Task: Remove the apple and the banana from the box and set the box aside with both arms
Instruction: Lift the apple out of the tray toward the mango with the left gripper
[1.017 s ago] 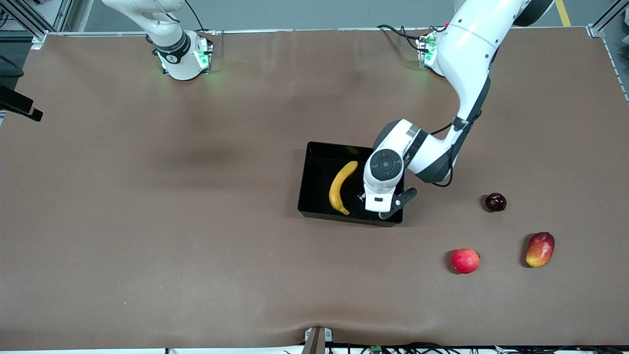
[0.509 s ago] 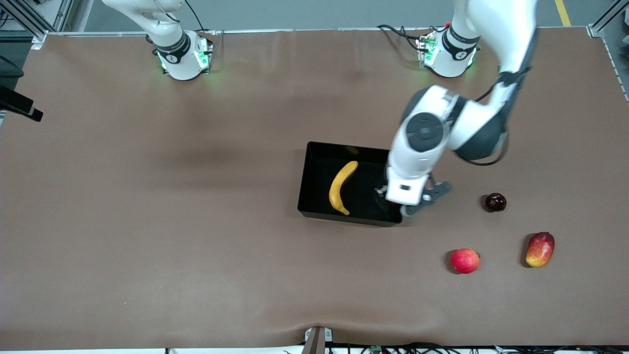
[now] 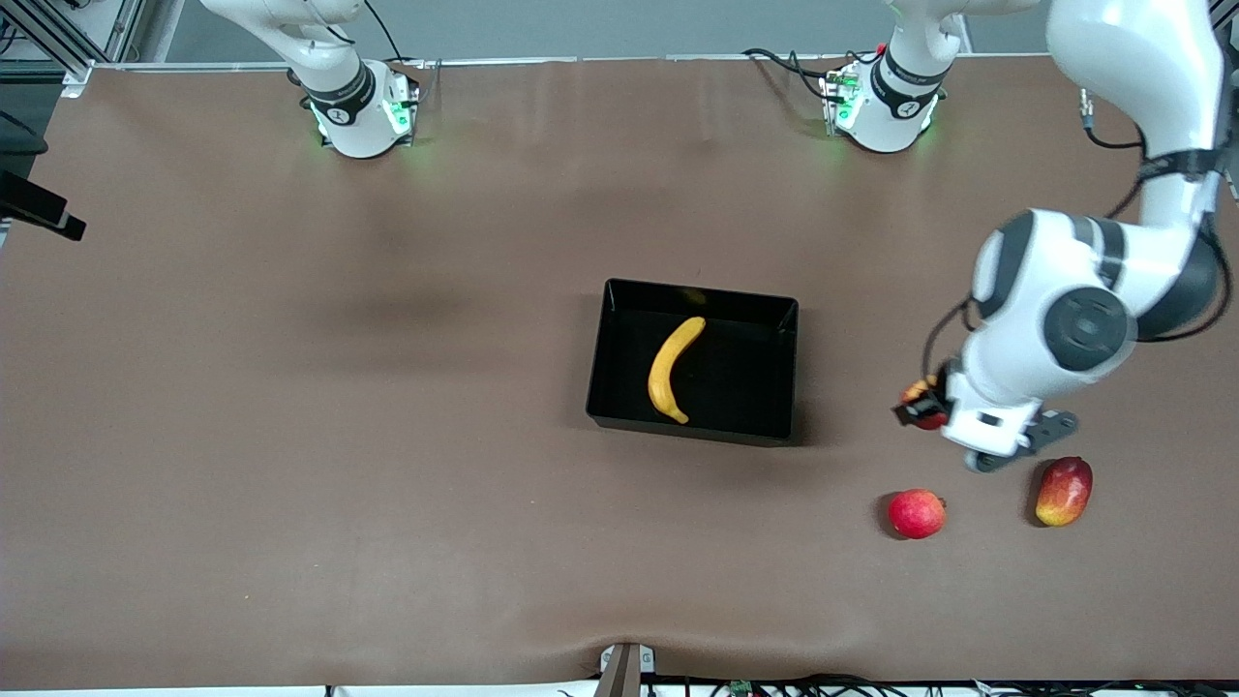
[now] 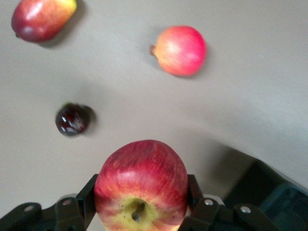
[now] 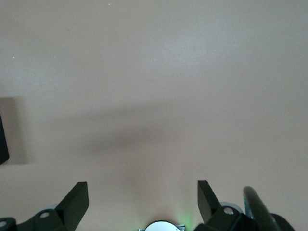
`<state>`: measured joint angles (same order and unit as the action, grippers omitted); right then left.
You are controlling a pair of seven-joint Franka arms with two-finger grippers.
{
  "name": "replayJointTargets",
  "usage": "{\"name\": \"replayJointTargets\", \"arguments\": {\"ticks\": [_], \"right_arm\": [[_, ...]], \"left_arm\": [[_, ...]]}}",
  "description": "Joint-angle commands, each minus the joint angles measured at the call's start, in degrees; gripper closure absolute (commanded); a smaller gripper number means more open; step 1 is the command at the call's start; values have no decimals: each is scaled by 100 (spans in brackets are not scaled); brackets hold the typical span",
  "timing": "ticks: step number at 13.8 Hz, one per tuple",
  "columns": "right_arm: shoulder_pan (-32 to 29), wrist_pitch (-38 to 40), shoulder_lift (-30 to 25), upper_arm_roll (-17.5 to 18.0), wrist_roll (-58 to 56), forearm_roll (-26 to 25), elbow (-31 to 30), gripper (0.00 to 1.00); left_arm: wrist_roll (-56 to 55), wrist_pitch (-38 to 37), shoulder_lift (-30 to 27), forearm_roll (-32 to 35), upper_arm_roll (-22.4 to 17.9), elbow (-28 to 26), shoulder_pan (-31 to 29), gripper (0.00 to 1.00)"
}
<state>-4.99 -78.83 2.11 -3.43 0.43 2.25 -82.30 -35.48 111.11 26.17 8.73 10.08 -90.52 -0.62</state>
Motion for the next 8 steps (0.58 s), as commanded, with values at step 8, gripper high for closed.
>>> {"name": "replayJointTargets", "arguments": {"ticks": [8], "right_arm": [[-81,-9,167,44,-17,109,118,0]], "left_arm": [[1298,1386,1372,551,65,369,-1248,100]]}}
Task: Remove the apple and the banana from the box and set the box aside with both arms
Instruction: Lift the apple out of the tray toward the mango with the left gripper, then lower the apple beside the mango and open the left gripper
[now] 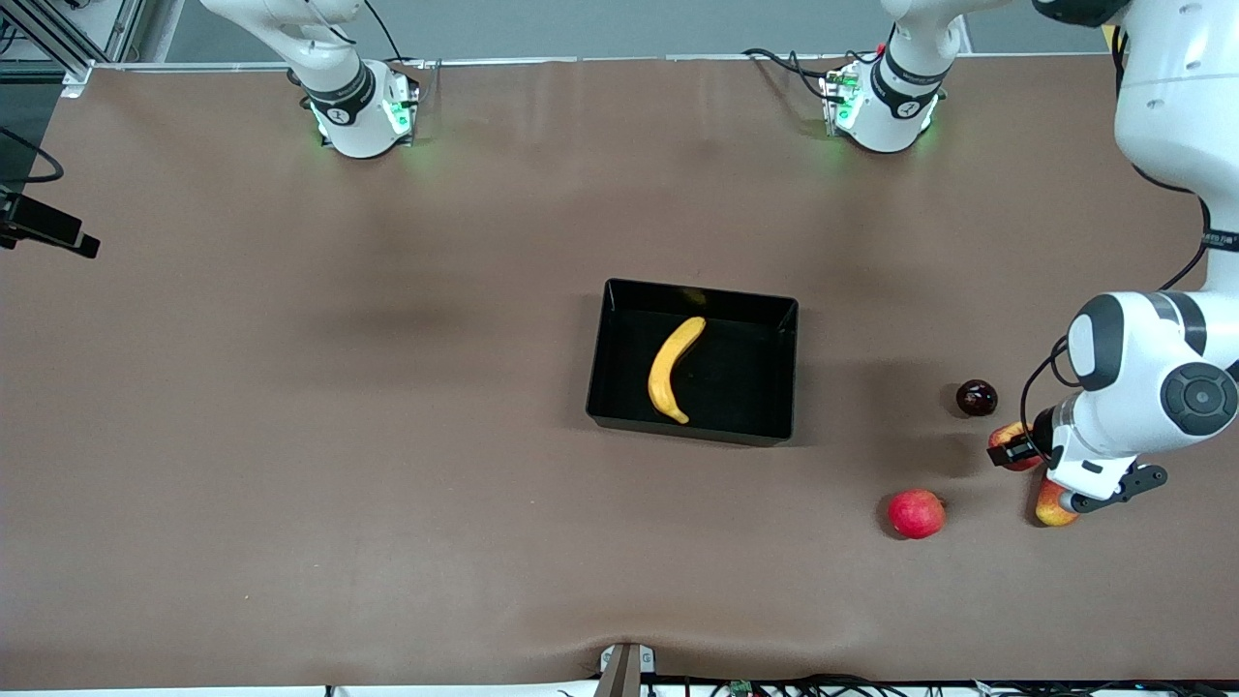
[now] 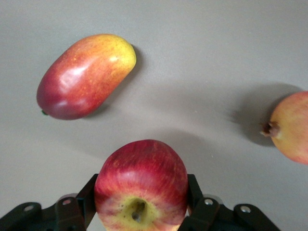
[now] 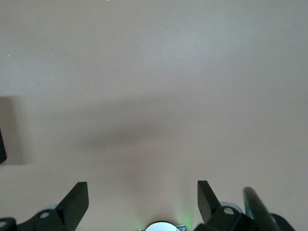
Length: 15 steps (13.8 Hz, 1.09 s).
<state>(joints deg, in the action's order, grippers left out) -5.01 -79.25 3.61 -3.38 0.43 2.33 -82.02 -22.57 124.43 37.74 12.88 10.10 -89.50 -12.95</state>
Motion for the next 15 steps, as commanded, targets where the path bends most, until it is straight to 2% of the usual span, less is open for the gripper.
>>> {"name": "replayJointTargets", "arguments": {"ticks": [1,15], "right_arm": [[-79,32,26,39,-7,101,90,0],[-26,23,26,48,10,110,116,0]], "left_arm": [[7,247,277,135,63,257,-58,100],[-19,635,717,100,107,301,12,100]]}}
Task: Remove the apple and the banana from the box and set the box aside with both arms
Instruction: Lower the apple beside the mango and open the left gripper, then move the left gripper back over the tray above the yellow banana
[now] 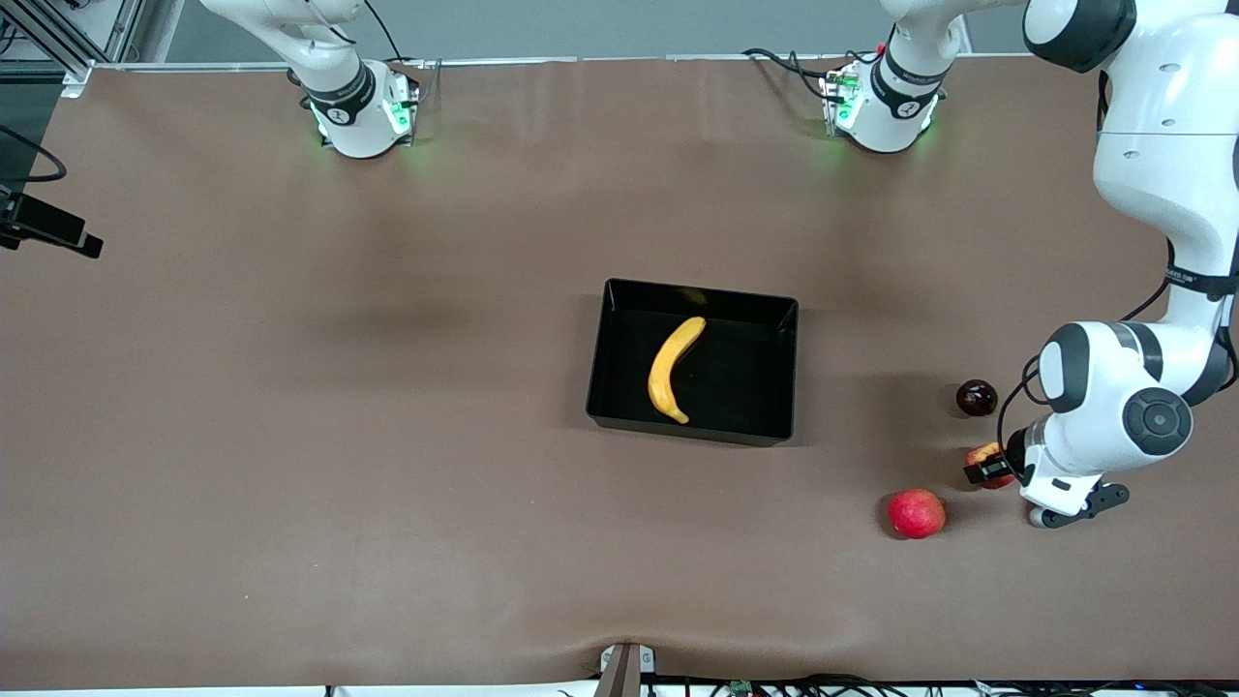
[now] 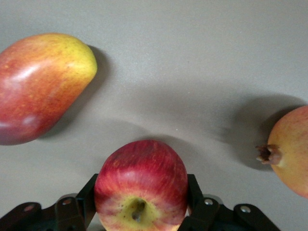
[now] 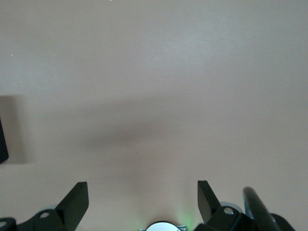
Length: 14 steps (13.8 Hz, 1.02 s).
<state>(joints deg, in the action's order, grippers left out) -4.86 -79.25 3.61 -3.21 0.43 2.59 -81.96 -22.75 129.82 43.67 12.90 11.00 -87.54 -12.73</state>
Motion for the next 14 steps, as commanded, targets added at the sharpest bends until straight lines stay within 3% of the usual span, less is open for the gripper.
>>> {"name": "replayJointTargets", "arguments": {"ticks": [1,2,3,6,8,11,14], "right_arm": [[-41,24,26,31,10,84,110,0],[-50,24,26,31,1,84,101,0],[-50,24,26,31,1,84,110,0],[-59,24,26,31,1,92,110,0],[-59,24,26,31,1,92,110,0],[-68,24,26,31,1,92,110,0],[-76,24,26,31,1,93,110,0]], "left_arm": [[-1,139,150,125,7,105,-1,96],[8,140,141,134,-1,97,-10,52],[77,140,98,160,-2,105,-10,1],[315,70,-244,169,60,105,-19,0],[307,-367,-578,169,278,96,42,0],[105,-1027,-1079,125,1015,88,60,0],[-350,-1467,-1212,151,1903,70,156,0]]}}
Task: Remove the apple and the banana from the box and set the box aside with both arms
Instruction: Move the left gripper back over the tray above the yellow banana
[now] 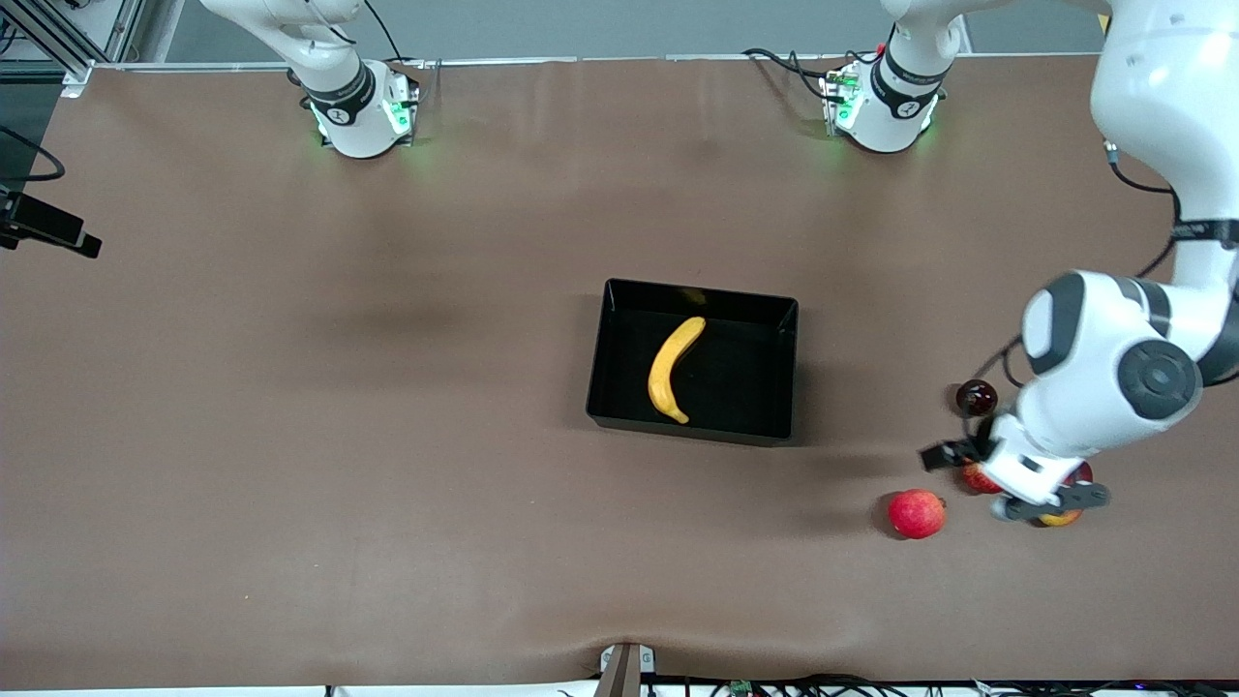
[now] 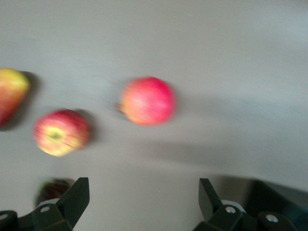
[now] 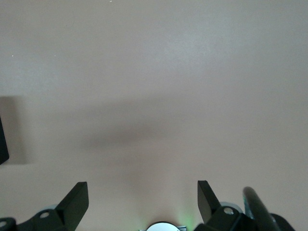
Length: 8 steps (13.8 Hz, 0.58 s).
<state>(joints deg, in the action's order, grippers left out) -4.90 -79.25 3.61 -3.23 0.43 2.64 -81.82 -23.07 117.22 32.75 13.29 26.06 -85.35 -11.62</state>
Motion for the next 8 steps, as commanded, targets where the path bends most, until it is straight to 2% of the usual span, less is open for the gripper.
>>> {"name": "replayJointTargets", "arguments": {"ticks": [1,5,8], "right_arm": [[-64,24,26,33,1,88,87,0],[-29,24,26,33,1,96,87,0],[-28,24,26,33,1,105,87,0]], "left_arm": [[-573,-286,-128,139,652,-157,159,0],[-708,-226,46,139,690,-122,1309,0],[-900,413,485,357,672,-122,1977,0]]}}
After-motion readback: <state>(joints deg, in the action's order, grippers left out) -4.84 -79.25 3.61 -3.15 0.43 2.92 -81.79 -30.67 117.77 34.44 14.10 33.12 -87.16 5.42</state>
